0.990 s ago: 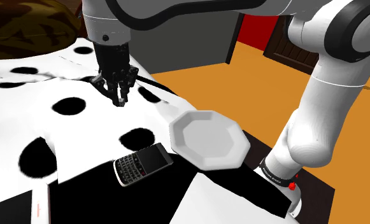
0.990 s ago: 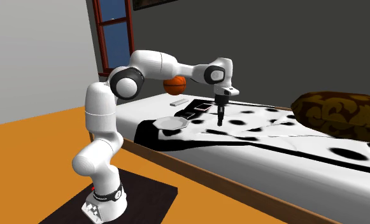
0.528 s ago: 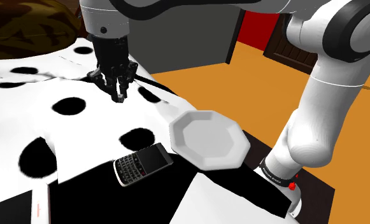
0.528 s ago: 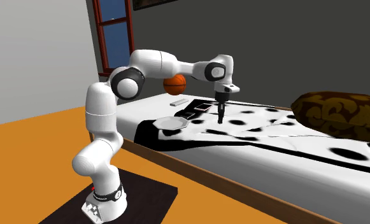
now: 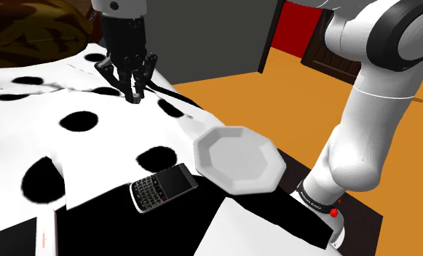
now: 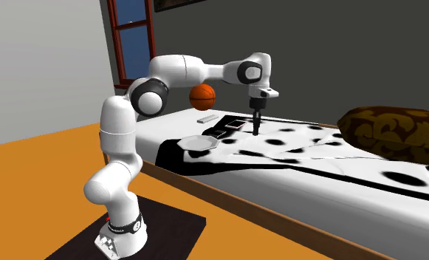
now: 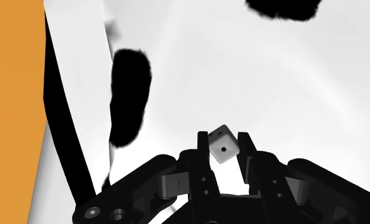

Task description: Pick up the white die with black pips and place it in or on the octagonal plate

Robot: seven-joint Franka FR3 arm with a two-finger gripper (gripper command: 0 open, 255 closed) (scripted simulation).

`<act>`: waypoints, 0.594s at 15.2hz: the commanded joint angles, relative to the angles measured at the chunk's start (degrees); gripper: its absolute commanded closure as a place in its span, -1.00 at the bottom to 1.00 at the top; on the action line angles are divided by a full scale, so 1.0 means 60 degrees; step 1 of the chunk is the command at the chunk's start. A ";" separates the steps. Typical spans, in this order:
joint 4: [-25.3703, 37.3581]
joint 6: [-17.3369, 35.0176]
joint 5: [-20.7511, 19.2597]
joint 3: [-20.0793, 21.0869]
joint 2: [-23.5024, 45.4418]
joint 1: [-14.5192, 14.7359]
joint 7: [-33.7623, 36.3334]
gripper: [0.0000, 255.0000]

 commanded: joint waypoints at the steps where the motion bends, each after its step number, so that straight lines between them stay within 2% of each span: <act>1: 0.0394 -0.0305 -0.0058 0.0008 0.0108 0.0051 0.0016 1.00; 5: 0.1012 -0.0777 -0.0152 0.0026 0.0275 0.0149 0.0053 1.00; 9: -0.1179 -0.0232 0.0874 0.0037 -0.1655 -0.0323 -0.0219 1.00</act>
